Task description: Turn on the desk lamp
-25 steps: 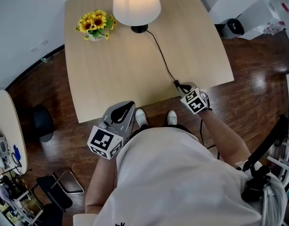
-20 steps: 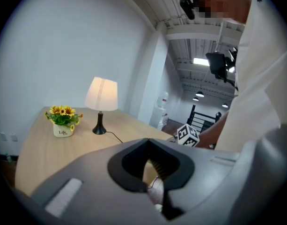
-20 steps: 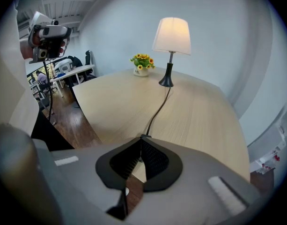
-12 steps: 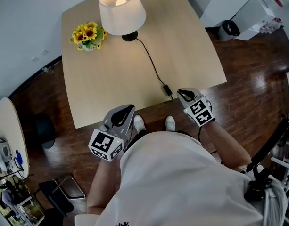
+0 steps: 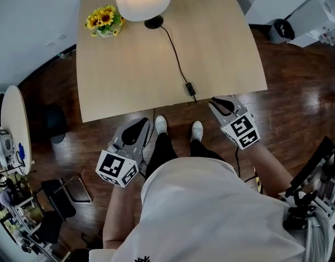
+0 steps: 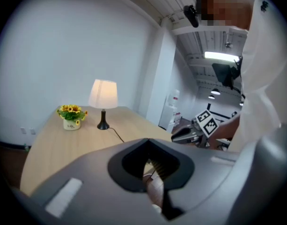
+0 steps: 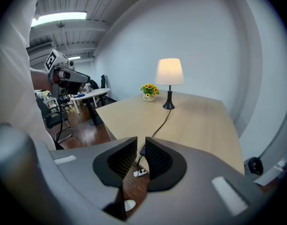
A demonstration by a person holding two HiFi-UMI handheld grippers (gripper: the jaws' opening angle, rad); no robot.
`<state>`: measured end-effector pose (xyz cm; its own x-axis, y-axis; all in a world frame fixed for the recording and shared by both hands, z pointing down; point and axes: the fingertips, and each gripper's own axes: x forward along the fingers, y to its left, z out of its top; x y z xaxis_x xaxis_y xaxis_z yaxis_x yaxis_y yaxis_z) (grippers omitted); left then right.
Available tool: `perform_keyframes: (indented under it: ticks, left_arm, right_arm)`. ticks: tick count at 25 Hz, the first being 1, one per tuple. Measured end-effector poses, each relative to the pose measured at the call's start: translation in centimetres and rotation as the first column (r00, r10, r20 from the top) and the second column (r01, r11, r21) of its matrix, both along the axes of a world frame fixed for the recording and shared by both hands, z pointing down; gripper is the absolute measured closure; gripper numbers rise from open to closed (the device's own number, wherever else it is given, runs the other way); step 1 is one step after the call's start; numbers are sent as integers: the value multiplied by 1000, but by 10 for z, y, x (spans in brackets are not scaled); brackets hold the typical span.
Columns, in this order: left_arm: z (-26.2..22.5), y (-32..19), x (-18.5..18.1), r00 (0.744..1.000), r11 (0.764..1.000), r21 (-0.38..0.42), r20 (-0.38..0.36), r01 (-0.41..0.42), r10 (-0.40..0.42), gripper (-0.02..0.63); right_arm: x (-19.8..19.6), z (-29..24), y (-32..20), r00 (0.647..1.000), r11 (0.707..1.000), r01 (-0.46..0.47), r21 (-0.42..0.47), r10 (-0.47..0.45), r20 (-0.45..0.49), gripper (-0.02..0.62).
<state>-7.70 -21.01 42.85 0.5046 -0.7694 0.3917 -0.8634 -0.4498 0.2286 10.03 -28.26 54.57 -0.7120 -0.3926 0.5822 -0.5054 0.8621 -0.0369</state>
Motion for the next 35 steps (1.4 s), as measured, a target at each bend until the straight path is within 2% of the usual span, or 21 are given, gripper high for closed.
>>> perform_keyframes:
  ticks: [3, 8, 14, 20, 27, 30, 35]
  left_arm:
    - [0, 21, -2, 999, 998, -34, 20, 46, -45, 601]
    - [2, 56, -5, 999, 999, -35, 37, 41, -39, 601]
    - [-13, 96, -6, 1000, 999, 41, 20, -21, 20, 601]
    - [-25, 178, -14, 994, 987, 122, -39, -100, 105, 601]
    - [-11, 263, -15, 976, 975, 116, -92, -188, 199, 601]
    - [-15, 290, -11, 974, 972, 129, -85, -198, 210, 601]
    - [-23, 322, 0, 978, 975, 146, -98, -169, 184, 601]
  right_arm:
    - [-4, 0, 7, 999, 1000, 30, 6, -30, 28, 540]
    - [-9, -6, 40, 999, 1000, 11, 7, -12, 53, 540]
    - [-9, -34, 90, 998, 997, -35, 63, 31, 53, 540]
    - [-13, -42, 180, 994, 991, -105, 88, 103, 29, 540]
    - [-23, -63, 298, 986, 985, -163, 63, 161, 32, 540]
    - [-17, -76, 326, 986, 983, -165, 83, 162, 39, 540]
    - [-4, -97, 347, 983, 979, -170, 109, 160, 93, 540]
